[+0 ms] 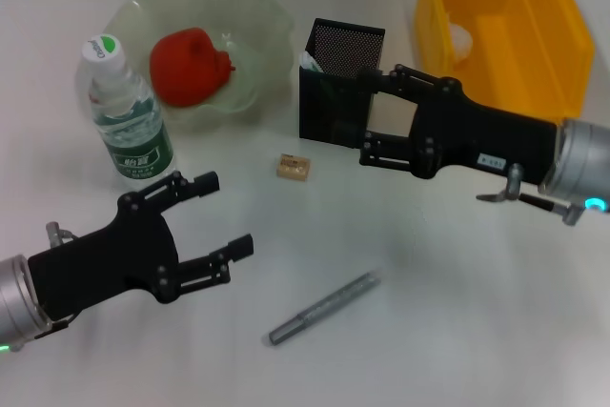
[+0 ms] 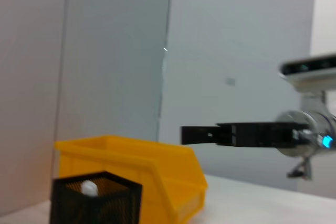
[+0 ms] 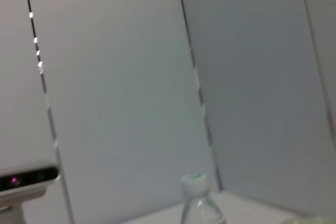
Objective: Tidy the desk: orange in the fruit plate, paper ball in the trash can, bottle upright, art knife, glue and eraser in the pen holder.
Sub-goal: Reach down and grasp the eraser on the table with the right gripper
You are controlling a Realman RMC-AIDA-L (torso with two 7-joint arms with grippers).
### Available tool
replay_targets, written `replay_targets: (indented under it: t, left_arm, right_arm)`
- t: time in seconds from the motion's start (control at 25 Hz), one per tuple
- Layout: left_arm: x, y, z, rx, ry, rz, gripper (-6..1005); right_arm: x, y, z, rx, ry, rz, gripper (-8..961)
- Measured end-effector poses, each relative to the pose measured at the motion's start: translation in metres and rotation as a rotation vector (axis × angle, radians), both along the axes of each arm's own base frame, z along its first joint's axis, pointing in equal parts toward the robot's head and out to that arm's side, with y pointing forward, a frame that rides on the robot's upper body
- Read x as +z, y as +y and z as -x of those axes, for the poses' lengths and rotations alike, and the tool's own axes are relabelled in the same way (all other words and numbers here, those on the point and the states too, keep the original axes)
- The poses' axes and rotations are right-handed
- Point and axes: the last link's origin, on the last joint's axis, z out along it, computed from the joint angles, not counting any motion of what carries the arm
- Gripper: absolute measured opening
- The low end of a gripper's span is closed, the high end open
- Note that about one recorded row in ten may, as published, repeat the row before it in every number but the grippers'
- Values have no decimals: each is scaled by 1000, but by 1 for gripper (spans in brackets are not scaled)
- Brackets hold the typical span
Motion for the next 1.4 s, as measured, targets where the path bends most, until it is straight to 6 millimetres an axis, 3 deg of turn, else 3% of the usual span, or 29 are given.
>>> replay_targets:
  t: [0.2,0.28,0.56,0.92,1.4]
  left_arm:
    - [0,-1,2,-6,21,15,846]
    - [2,-1,4,-5,30,12,846]
    - [5,-2,9,-10,63,23,846]
    - [-1,-4,9,-7,74,39,846]
    - [-7,-3,4,-17,73,56,846]
  right_arm:
    - [0,27,15,-29,-129,121,819]
    - [-2,45,33,-21,-259,206,818]
    - [-6,76,68,-16,-540,318,818]
    - [-12,87,92,-4,-737,337,819]
    - [-36,82,110,67,-887,303,819]
